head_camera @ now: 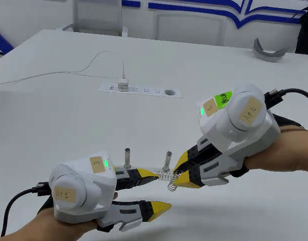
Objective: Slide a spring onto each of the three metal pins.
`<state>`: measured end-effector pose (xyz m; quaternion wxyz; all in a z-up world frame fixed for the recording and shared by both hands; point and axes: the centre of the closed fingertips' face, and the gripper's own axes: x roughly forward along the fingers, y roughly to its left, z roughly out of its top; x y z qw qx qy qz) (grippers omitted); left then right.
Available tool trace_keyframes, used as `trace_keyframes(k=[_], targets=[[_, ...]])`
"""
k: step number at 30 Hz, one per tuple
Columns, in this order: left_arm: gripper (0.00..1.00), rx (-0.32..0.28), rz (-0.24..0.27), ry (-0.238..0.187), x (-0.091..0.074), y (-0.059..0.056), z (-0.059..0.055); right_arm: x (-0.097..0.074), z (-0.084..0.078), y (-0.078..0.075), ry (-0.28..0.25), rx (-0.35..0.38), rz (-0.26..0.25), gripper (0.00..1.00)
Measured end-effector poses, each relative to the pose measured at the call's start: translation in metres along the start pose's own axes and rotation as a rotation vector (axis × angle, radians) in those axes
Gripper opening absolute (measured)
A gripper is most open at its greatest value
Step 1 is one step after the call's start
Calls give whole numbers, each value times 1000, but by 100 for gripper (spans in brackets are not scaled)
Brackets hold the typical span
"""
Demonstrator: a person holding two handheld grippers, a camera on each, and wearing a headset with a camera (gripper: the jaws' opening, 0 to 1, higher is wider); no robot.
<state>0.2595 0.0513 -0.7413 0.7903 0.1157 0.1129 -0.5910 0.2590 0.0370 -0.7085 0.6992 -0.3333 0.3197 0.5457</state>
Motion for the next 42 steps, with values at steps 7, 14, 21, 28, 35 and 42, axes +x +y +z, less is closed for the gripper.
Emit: trace_keyframes(k=[7,14,21,28,35,42], targets=[[47,-22,59,9,-18,15,-7,-16,-14,-16,15,40,-45,12],[53,-32,111,12,-32,28,-10,-30,-22,-31,23,70,-82,12],[58,-53,160,8,-43,41,-13,-43,-29,-47,33,98,-121,12],[62,-74,194,11,-51,48,-18,-54,-42,-68,59,129,-175,12],[66,-92,218,9,-56,53,-20,-43,-53,-82,89,162,-180,12],[67,-97,225,8,-58,54,-21,-30,-58,-84,119,173,-159,12]])
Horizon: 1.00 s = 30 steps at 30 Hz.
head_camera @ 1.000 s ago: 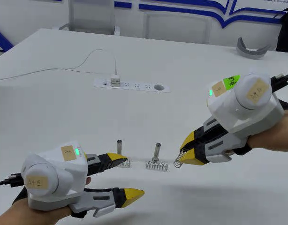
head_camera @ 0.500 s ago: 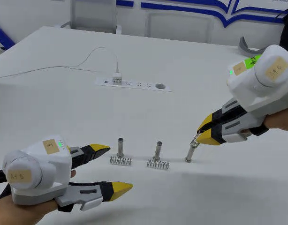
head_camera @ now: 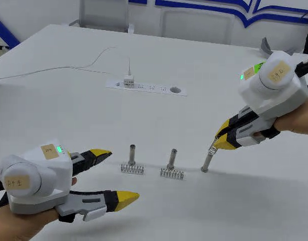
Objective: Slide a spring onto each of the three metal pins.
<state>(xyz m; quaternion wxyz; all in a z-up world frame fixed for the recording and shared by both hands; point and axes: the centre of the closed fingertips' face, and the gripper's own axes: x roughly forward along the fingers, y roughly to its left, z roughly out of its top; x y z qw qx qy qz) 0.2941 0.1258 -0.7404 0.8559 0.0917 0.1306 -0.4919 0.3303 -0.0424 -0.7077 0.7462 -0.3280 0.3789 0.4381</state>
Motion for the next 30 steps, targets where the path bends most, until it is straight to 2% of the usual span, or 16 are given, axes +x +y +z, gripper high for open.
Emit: trace_keyframes(k=[12,24,30], targets=[[66,-6,5,0,-1,2,-2,10,-7,-3,32,6,17,12],[66,-7,-1,3,0,0,-3,35,-21,-2,79,29,45,12],[66,-6,-3,3,1,-1,-3,46,-26,-3,86,49,51,12]])
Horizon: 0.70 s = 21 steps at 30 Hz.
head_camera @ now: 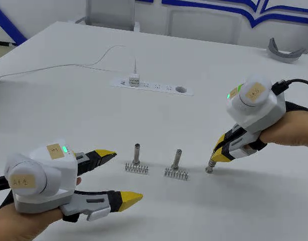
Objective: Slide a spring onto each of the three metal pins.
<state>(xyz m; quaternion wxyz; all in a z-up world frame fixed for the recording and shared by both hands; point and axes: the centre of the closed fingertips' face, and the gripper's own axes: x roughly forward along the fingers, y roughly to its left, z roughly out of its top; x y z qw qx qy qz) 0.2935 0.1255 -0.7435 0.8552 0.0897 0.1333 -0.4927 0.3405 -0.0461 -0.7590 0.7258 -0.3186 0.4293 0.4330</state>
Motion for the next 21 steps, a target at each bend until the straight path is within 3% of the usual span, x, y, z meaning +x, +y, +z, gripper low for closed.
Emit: trace_keyframes(k=[21], targets=[[65,1,1,-2,2,-3,2,12,-9,3,4,27,9,16]])
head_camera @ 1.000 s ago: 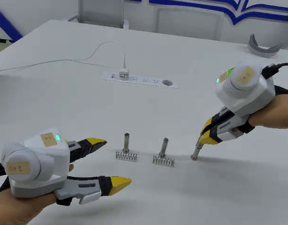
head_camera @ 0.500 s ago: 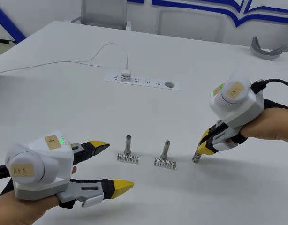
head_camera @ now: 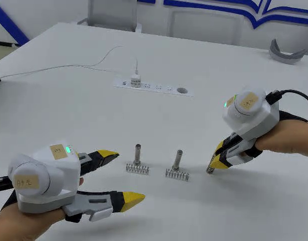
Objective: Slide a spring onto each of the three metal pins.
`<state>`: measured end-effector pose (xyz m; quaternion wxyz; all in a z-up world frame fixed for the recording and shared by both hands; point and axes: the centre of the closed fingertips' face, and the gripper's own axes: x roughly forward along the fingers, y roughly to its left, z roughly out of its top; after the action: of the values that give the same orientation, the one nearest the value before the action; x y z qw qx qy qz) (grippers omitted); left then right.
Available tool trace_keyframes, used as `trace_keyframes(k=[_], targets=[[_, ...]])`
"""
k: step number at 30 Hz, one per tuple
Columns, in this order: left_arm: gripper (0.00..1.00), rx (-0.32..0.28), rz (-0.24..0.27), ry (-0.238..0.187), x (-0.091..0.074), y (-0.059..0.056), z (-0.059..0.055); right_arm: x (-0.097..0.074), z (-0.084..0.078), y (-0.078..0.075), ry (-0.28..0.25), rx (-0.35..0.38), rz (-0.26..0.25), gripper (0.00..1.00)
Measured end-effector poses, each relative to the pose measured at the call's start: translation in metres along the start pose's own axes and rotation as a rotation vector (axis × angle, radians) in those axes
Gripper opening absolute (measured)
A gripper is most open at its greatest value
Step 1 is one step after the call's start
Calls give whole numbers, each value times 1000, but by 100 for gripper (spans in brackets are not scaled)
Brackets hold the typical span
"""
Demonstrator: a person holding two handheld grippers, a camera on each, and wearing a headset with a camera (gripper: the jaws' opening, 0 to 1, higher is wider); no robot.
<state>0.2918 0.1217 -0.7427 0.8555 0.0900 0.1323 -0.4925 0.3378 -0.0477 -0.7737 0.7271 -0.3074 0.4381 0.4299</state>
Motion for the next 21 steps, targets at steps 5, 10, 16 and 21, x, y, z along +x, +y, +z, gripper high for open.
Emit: trace_keyframes(k=[5,10,16,21], targets=[[65,2,-4,0,1,-1,0,-7,2,2,-13,-10,-19,20],[65,4,-6,0,1,-1,0,-20,12,3,-38,-41,-51,21],[65,7,-10,0,2,-2,1,-26,29,13,-70,-81,-59,21],[65,9,-10,-1,1,-1,2,-22,42,23,-86,-120,-40,21]])
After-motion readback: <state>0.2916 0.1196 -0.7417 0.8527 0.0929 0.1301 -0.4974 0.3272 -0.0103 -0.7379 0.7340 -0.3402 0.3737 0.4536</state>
